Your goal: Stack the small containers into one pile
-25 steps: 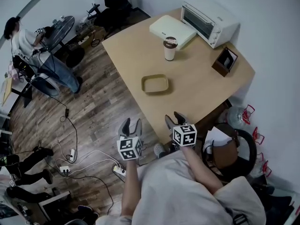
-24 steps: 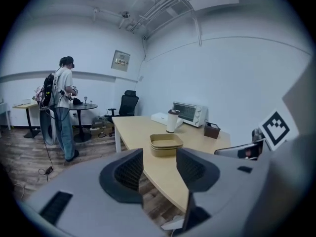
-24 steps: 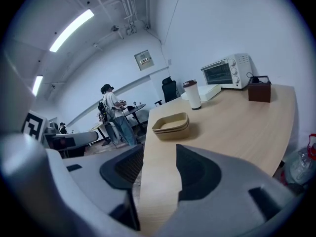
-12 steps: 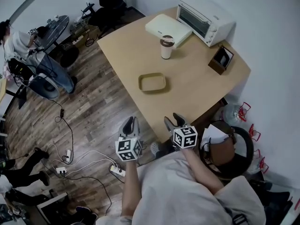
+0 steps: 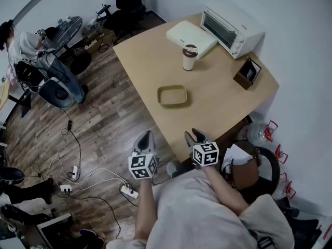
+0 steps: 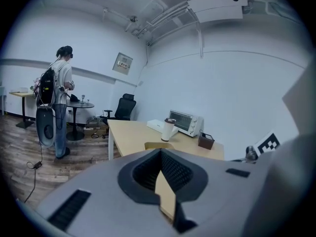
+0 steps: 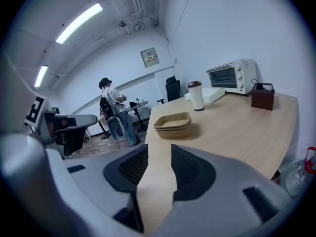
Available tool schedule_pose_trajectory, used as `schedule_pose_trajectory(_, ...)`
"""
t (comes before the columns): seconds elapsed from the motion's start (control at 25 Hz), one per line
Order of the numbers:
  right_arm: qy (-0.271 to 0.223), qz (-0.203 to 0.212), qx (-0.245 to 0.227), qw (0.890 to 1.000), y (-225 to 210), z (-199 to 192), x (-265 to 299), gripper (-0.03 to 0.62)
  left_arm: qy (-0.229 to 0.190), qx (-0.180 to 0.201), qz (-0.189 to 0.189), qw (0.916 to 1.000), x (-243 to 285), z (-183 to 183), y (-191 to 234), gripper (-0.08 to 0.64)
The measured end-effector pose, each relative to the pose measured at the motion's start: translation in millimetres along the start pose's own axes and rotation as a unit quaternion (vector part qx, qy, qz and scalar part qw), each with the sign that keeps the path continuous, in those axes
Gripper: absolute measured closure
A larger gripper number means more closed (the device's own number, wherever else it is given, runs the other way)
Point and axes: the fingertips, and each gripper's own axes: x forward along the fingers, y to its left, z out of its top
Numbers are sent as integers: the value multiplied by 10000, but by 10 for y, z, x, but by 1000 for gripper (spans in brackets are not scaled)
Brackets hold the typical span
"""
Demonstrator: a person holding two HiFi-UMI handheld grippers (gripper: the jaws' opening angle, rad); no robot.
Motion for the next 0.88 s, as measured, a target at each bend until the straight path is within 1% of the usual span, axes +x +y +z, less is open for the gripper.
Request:
schedule_pose_trajectory(0.24,-169,-124,-51,9998,-61,107,-8,552,-56,-43,-164,9998,43,94,-37,555)
schedule_pose_trajectory(0.32,-226,-154,-18,9996,-76,138,-13,584,-37,14,-241,9997,61,81,-80,555)
schedule_pose_trajectory(0.48,-170,-104,-51,9998,-53,136,-1,588,22,108,-265,9996,85,67,-153,555)
schedule_pose_trajectory(0.6,-159,-35,-154,9997,-21,157,3,589,19,157,-115,9998,84,61,-118,555)
schedule_pose_trajectory(0.76,-158,-25,-199,9997,-43,179,-4,589,46,364,-23,9993,78,29,-94,554)
schedule_pose_trajectory(0.88,-131,-29,-222,9997,-35,165,-16,589,43,276,-19,9996,49,19,-63,554)
